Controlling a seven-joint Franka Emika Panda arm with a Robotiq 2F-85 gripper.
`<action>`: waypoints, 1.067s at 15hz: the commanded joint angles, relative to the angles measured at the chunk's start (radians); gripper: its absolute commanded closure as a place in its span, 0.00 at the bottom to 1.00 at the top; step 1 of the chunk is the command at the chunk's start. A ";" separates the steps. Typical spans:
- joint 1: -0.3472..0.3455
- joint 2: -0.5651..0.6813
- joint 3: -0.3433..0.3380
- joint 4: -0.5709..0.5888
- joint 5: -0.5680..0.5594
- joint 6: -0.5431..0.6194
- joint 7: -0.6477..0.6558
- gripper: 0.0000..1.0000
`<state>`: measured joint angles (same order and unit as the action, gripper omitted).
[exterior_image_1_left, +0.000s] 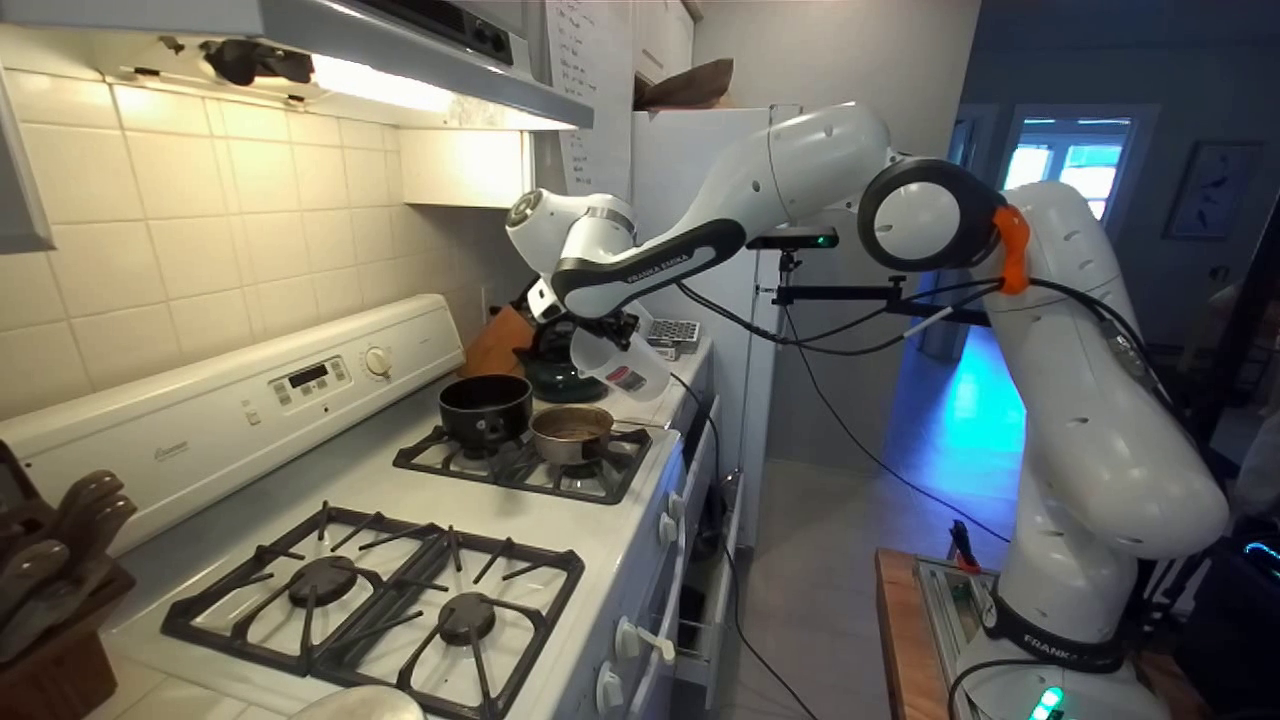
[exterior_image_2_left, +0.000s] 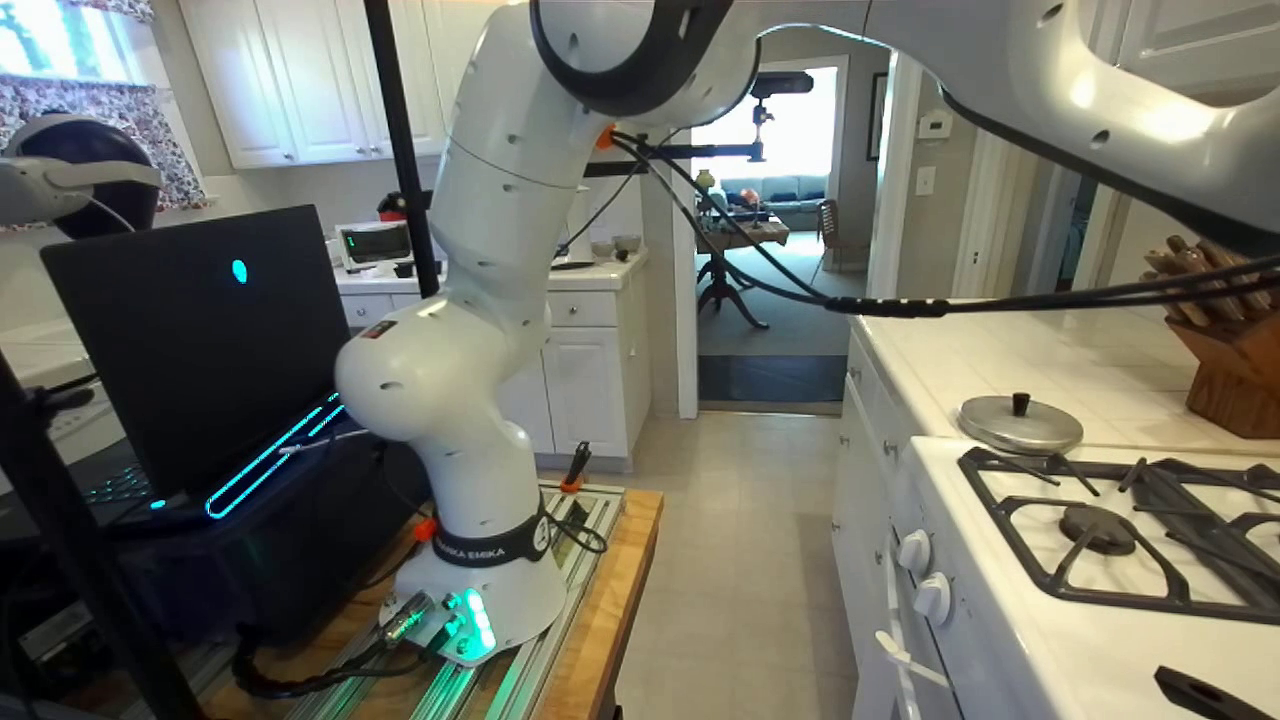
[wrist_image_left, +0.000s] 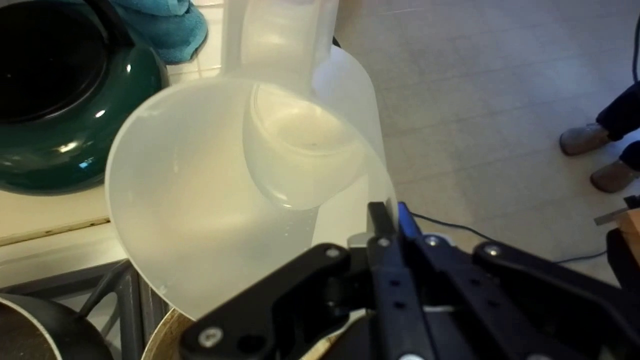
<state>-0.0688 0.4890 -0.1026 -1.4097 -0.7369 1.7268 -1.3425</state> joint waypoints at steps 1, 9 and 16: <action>0.017 0.009 0.005 0.006 -0.087 -0.025 -0.041 0.99; 0.044 0.034 0.018 -0.006 -0.187 -0.025 -0.095 0.99; 0.033 0.052 0.041 0.001 -0.165 -0.008 -0.082 0.96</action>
<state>-0.0250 0.5408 -0.0769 -1.4127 -0.8963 1.7260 -1.4248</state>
